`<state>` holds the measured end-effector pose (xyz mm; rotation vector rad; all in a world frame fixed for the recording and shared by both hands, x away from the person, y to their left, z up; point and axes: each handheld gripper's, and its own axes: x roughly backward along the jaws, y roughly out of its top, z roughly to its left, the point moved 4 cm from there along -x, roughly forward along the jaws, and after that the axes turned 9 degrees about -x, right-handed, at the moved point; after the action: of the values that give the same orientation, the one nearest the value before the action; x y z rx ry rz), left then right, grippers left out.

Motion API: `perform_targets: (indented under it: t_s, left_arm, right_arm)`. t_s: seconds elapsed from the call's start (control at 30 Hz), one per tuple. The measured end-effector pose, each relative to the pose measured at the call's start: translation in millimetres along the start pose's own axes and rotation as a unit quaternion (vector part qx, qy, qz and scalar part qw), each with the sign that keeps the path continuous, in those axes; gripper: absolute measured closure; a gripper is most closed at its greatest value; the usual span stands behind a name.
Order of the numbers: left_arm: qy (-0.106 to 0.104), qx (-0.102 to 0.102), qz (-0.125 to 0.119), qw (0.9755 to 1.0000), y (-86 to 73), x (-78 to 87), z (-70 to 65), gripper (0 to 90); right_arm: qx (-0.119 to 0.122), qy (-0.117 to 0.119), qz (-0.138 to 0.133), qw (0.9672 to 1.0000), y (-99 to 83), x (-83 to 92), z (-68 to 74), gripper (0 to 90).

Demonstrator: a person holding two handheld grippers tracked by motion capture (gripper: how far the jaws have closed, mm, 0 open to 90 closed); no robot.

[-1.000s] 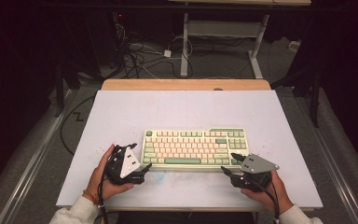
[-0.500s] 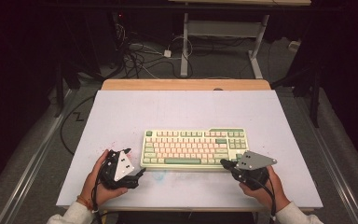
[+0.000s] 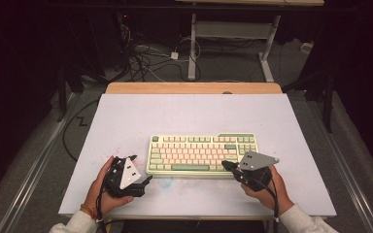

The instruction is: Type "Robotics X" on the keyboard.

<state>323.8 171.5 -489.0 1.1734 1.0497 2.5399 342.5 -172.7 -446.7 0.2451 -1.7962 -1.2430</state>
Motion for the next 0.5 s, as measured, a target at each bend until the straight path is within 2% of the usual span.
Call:
perform_targets:
  t_s: [0.5]
  left_arm:
    - [-0.008,-0.009,0.005,0.9999,-0.7,-1.0,-2.0,16.4]
  right_arm:
    - [0.007,0.004,0.007,0.9999,9.6,-13.0,1.9,90.0]
